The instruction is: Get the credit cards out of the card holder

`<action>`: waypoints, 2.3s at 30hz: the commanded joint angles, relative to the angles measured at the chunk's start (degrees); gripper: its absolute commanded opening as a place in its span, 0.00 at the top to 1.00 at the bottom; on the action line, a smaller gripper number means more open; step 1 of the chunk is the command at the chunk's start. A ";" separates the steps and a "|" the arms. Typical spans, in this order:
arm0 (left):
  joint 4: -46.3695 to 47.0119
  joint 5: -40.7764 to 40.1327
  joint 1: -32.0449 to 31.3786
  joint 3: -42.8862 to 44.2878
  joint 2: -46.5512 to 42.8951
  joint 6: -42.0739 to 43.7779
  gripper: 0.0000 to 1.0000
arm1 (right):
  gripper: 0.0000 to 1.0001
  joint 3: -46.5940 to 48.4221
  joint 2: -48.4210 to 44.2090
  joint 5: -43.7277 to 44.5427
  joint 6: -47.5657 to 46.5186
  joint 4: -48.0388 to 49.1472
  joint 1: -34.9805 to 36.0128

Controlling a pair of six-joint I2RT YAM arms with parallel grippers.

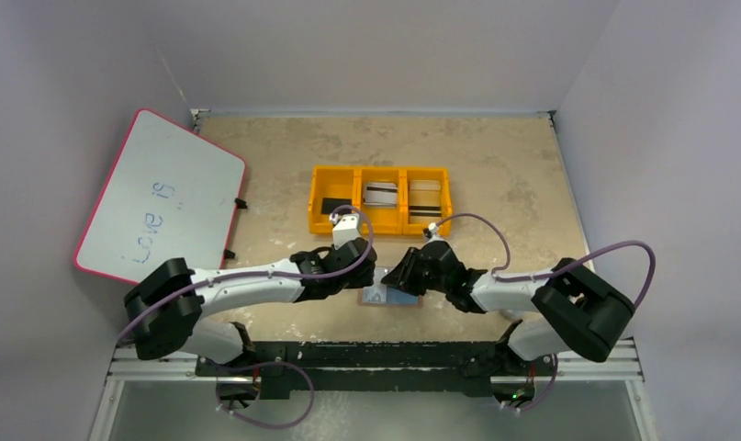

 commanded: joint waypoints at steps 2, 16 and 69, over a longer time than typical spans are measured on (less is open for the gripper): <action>3.20 1.76 0.48 0.59 4.13 1.82 0.65 | 0.72 -1.68 3.19 -0.83 1.62 5.61 -0.03; 6.66 5.61 0.30 -4.07 9.44 2.41 0.92 | 0.86 -5.69 6.95 -2.62 6.75 17.50 -0.03; 2.29 1.42 -0.45 -2.07 10.06 2.67 0.99 | 0.88 -9.01 -1.48 3.28 8.55 14.84 -0.76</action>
